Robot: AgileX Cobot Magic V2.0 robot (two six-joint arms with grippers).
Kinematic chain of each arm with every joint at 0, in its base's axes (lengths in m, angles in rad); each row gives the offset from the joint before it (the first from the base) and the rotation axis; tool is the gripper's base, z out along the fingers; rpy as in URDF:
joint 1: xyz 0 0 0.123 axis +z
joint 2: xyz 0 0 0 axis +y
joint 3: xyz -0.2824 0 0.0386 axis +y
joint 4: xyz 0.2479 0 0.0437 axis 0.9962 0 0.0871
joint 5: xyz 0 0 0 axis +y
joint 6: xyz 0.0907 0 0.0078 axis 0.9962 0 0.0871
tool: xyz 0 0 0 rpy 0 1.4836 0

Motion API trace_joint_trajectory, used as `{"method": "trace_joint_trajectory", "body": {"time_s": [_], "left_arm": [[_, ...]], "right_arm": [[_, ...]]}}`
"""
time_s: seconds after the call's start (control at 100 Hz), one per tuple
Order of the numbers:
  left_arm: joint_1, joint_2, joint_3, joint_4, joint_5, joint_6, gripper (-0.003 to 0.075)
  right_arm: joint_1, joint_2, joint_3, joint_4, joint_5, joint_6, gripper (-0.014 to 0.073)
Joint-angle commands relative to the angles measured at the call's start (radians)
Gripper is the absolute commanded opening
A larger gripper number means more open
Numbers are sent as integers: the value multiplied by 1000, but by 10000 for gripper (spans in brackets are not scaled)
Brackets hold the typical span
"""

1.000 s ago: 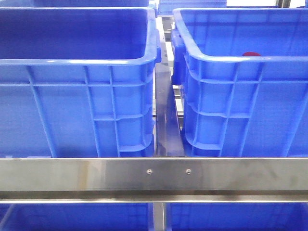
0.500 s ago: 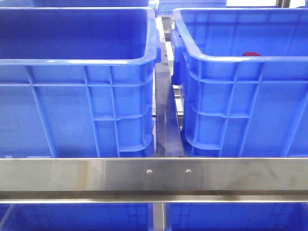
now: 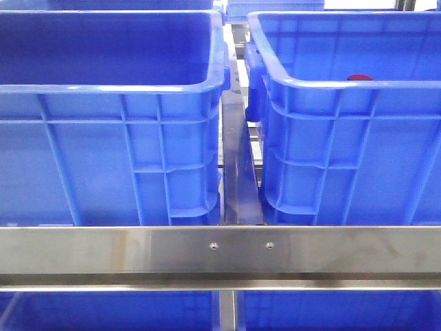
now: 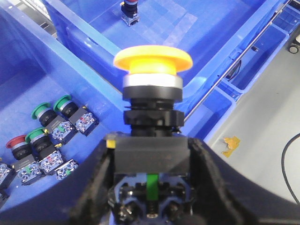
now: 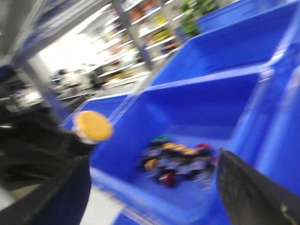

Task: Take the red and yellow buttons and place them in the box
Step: 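Pass the yellow button from the left gripper into the right gripper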

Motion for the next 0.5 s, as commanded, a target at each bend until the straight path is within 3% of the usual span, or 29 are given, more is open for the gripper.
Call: {"method": "trace_joint_trajectory", "body": {"time_s": [0.0,0.33,0.49], "left_arm": [[-9,-21,-28,4,-58,0,-19],[-9,-21,-28,4,-42,0,-19],[-9,-21,-28,4,-42,0,-19]], "right_arm": [[-5,66,-69,124,174,63,574],[1,313,-214,124,473,202,574],[62,377,-268,124,469,219,574]]}}
